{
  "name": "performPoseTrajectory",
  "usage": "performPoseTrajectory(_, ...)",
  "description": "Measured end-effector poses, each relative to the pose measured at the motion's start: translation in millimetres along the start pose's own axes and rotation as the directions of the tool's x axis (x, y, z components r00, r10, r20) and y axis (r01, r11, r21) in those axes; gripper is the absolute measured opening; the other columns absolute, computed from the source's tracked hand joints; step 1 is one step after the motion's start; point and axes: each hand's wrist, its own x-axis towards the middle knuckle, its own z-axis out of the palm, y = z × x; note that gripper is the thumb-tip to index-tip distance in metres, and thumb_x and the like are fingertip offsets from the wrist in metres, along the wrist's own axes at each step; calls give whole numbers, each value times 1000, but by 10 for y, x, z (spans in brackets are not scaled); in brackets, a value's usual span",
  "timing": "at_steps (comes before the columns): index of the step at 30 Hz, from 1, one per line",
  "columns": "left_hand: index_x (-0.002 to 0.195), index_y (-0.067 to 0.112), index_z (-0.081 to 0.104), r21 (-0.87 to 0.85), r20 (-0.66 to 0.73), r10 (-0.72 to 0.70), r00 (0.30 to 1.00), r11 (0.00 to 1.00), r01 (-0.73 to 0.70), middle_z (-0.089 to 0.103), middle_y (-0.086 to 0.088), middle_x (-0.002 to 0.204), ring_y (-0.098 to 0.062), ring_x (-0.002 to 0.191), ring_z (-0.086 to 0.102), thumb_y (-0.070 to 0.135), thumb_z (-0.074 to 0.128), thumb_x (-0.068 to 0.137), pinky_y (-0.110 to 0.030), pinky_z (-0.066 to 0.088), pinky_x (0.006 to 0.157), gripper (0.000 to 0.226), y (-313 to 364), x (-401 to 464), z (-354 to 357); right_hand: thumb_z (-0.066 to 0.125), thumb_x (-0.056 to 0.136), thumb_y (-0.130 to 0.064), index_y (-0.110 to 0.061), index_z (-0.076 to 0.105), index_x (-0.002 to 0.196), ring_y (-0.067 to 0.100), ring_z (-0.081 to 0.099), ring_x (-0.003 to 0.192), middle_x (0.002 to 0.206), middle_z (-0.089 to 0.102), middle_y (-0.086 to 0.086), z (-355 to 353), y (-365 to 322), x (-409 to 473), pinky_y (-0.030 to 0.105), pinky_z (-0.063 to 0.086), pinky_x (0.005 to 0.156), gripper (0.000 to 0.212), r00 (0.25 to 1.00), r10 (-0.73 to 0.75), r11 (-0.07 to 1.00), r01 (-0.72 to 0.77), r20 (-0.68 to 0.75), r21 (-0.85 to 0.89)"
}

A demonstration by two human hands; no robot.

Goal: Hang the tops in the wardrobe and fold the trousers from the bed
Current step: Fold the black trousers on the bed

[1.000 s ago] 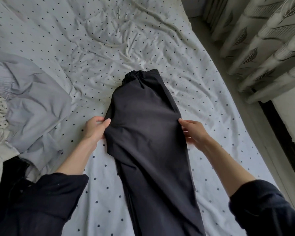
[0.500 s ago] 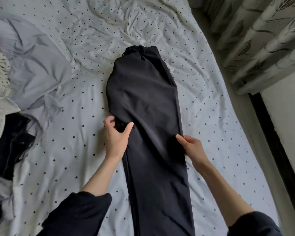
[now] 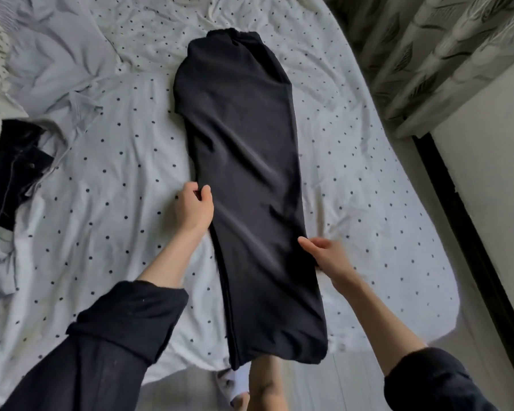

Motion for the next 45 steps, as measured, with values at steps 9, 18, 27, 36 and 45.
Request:
performPoseTrajectory(9, 103, 11, 52, -313, 239, -30, 970, 944, 106, 65, -16, 99, -27, 82, 65, 24, 61, 90, -42, 56, 79, 20, -973, -987, 43, 63, 87, -13, -8, 55, 76, 16, 54, 68, 74, 62, 6, 70, 771, -628, 30, 43, 67, 16, 996, 41, 969, -21, -74, 247)
performPoseTrajectory(18, 114, 7, 58, -237, 141, -11, 990, 970, 45, 63, -5, 91, -20, 85, 61, 18, 66, 85, -30, 47, 81, 32, -1638, -1854, 333, 67, 85, -17, -3, 59, 85, 18, 60, 74, 81, 67, 8, 77, 1379, -859, 36, 48, 71, 17, 999, 16, 997, -13, -31, 78)
performPoseTrajectory(27, 68, 2, 53, -187, 289, -116, 950, 967, 175, 50, -3, 62, -8, 55, 41, 7, 64, 86, -19, 33, 55, 21, -2220, -2593, 521, 62, 87, -14, -9, 66, 94, 17, 62, 84, 86, 69, 4, -17, 2087, -1098, 27, 43, 69, 10, 988, -11, 942, 62, 156, -331)
performPoseTrajectory(36, 92, 8, 65, -146, 513, -298, 805, 893, 425, 68, -1, 86, -11, 76, 62, 9, 65, 86, -15, 47, 58, 5, -2459, -3356, 104, 59, 90, -12, -8, 65, 83, 18, 59, 70, 74, 62, 3, -162, 2381, -1763, 21, 45, 60, 9, 969, 141, 961, -85, 204, -262)
performPoseTrajectory(45, 98, 6, 65, -219, 611, -416, 674, 729, 649, 71, -9, 97, -19, 87, 67, 13, 63, 88, -31, 54, 73, 12, -2113, -3605, -277, 60, 91, -14, -4, 60, 82, 17, 58, 69, 82, 61, 9, -483, 2095, -2255, 24, 50, 57, 13, 940, 317, 948, -311, 128, -62)
